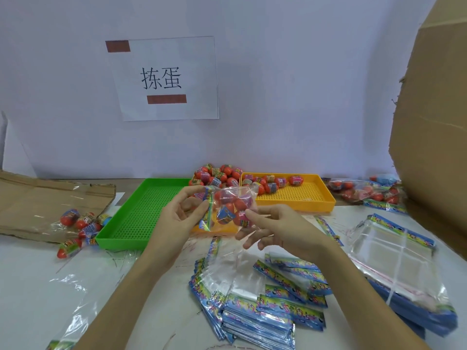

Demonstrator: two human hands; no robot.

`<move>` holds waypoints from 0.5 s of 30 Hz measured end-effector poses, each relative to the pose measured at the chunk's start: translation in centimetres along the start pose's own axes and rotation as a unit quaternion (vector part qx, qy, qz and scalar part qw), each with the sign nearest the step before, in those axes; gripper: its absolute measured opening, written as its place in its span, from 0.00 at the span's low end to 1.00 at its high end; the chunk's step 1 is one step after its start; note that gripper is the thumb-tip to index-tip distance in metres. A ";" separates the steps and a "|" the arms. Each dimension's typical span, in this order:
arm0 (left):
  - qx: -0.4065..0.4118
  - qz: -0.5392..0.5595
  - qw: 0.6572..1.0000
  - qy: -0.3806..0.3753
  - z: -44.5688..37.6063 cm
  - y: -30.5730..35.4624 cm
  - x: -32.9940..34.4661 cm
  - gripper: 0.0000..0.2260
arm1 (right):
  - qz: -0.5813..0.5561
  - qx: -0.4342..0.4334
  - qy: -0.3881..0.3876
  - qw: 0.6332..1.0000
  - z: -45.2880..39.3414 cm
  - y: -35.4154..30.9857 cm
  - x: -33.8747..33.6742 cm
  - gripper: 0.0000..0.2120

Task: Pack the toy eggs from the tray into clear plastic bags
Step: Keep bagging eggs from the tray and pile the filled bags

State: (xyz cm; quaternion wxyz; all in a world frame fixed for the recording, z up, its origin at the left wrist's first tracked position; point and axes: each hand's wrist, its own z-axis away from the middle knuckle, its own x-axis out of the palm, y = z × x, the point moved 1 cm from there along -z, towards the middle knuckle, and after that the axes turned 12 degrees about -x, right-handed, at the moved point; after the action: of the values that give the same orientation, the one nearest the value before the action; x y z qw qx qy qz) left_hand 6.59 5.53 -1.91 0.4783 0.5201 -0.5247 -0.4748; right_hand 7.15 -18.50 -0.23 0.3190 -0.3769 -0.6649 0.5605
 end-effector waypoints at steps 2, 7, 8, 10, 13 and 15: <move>-0.012 0.008 1.000 0.007 0.1 0.1 0.6 0.13 | 0.001 0.000 0.043 0.999 0.0 0.1 -0.7 0.22; -0.007 -0.053 0.998 0.018 0.6 0.1 1.4 0.15 | -0.159 -0.108 0.318 0.928 0.3 -0.8 -3.7 0.20; 0.000 -0.085 0.996 0.009 0.7 0.1 1.6 0.13 | -0.181 -0.124 0.347 0.912 0.5 -0.9 -4.2 0.23; 0.038 -0.165 0.985 -0.009 1.1 -0.1 2.2 0.08 | -0.190 -0.105 0.375 0.901 0.6 -0.9 -4.6 0.32; 0.144 -0.321 0.933 -0.081 1.9 -0.9 3.7 0.10 | -0.103 -0.037 0.377 0.920 0.8 -0.6 -3.9 0.27; 0.187 -0.406 0.881 -0.155 2.7 -1.4 4.9 0.15 | -0.040 -0.022 0.357 0.933 0.7 -0.5 -3.4 0.14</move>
State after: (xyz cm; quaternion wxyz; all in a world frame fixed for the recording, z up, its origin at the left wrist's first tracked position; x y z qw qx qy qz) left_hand 4.05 0.63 -3.48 0.0501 0.6868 -0.4144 -0.5950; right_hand 8.22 -21.88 0.13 0.5489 -0.5319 -0.5344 0.3608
